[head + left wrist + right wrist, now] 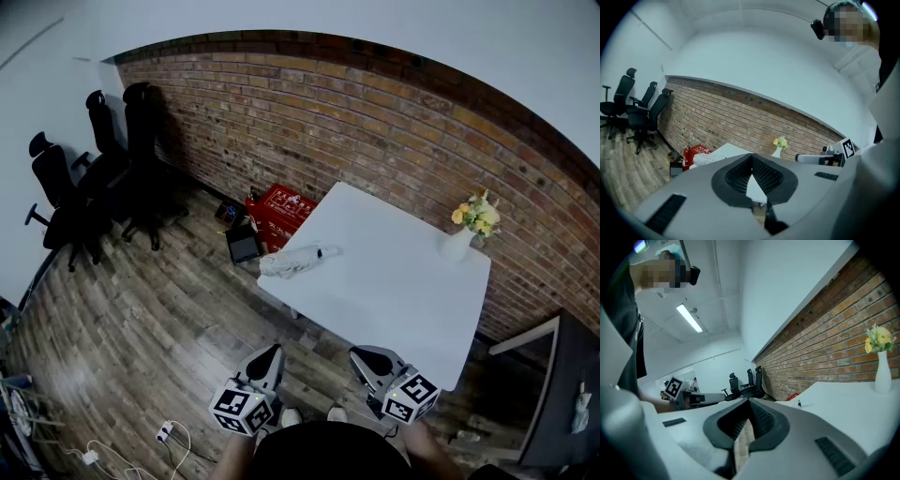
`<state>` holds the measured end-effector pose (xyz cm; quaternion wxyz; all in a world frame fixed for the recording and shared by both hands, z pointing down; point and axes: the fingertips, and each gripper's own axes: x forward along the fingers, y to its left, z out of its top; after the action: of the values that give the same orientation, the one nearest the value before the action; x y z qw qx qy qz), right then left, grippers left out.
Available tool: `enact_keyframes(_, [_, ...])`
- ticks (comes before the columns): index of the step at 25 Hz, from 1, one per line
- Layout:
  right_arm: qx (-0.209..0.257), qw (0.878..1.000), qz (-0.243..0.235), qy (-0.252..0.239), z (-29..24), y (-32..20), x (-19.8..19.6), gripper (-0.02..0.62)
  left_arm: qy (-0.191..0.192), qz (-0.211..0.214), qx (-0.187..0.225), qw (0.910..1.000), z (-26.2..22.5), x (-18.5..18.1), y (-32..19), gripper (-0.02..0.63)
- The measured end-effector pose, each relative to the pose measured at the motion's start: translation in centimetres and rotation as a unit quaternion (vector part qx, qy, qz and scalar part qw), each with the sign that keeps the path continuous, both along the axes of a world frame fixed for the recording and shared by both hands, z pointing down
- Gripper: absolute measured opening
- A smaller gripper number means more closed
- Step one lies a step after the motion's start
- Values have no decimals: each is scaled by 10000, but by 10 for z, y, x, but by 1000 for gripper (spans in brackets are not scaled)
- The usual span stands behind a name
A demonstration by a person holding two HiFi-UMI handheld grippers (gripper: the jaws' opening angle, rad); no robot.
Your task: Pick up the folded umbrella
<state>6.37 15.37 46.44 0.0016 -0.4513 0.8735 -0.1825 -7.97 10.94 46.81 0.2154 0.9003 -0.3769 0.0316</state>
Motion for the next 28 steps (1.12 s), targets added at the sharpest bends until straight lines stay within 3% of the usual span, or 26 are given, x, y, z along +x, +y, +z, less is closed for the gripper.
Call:
enact_keyframes(11, [56, 10000, 41, 66, -3, 6, -5, 21, 2, -105, 70, 9999, -3, -12, 1, 14])
enact_keyframes(28, [-80, 9996, 265, -85, 2, 17, -31, 23, 50, 142, -55, 9999, 8, -42, 11, 14])
